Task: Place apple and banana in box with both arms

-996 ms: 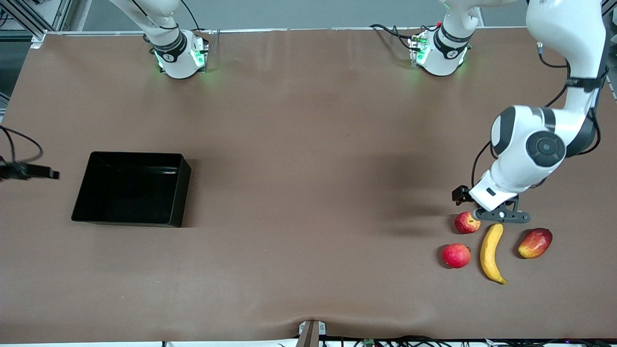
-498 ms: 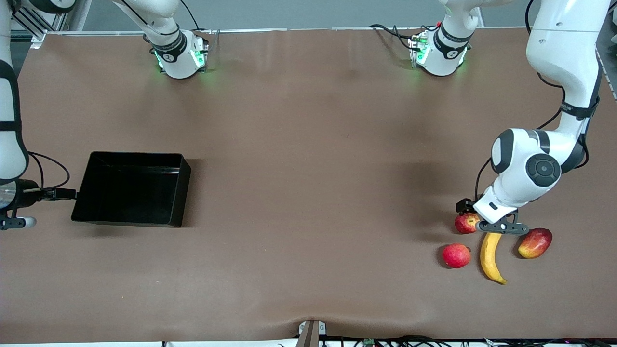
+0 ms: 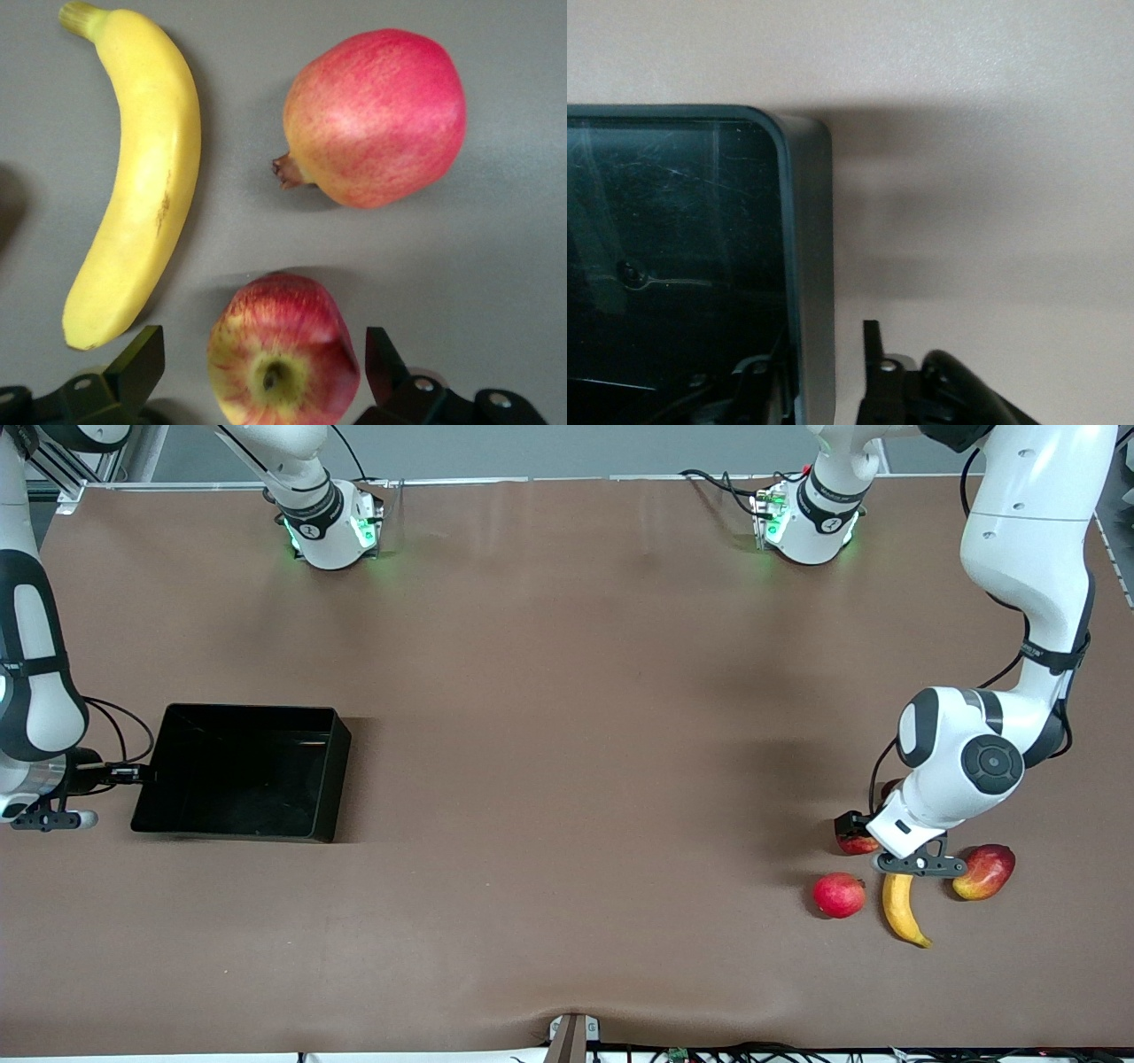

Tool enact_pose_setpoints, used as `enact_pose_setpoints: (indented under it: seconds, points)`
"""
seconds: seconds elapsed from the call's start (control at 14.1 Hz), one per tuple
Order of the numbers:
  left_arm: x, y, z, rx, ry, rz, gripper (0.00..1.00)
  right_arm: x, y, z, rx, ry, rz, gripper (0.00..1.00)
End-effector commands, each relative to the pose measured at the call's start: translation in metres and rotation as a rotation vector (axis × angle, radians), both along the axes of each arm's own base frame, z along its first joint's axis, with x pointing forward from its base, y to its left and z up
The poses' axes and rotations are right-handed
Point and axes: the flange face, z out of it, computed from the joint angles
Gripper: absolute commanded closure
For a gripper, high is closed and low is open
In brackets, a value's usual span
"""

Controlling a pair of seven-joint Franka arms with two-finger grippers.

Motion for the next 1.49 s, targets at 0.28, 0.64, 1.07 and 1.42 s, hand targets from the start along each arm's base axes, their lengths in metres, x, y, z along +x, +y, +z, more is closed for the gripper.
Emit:
enact_pose_setpoints:
  seconds: [0.28,0.64,1.07,1.42]
  points:
    - [0.003,0.004,-0.009,-0.034,0.007,0.028,0.16,0.013,0.060,0.060,0.046,0.038,0.121,1.00]
    - [0.002,0.008,-0.010,-0.033,0.016,0.032,0.42,0.043,0.176,0.131,0.038,0.137,0.148,1.00]
    - [-0.001,0.001,0.008,-0.027,0.057,0.017,0.72,0.046,0.374,0.139,0.104,0.172,0.006,1.00]
    - [-0.011,-0.028,0.055,-0.030,0.114,-0.011,0.75,0.024,0.529,0.116,0.040,0.105,-0.094,1.00]
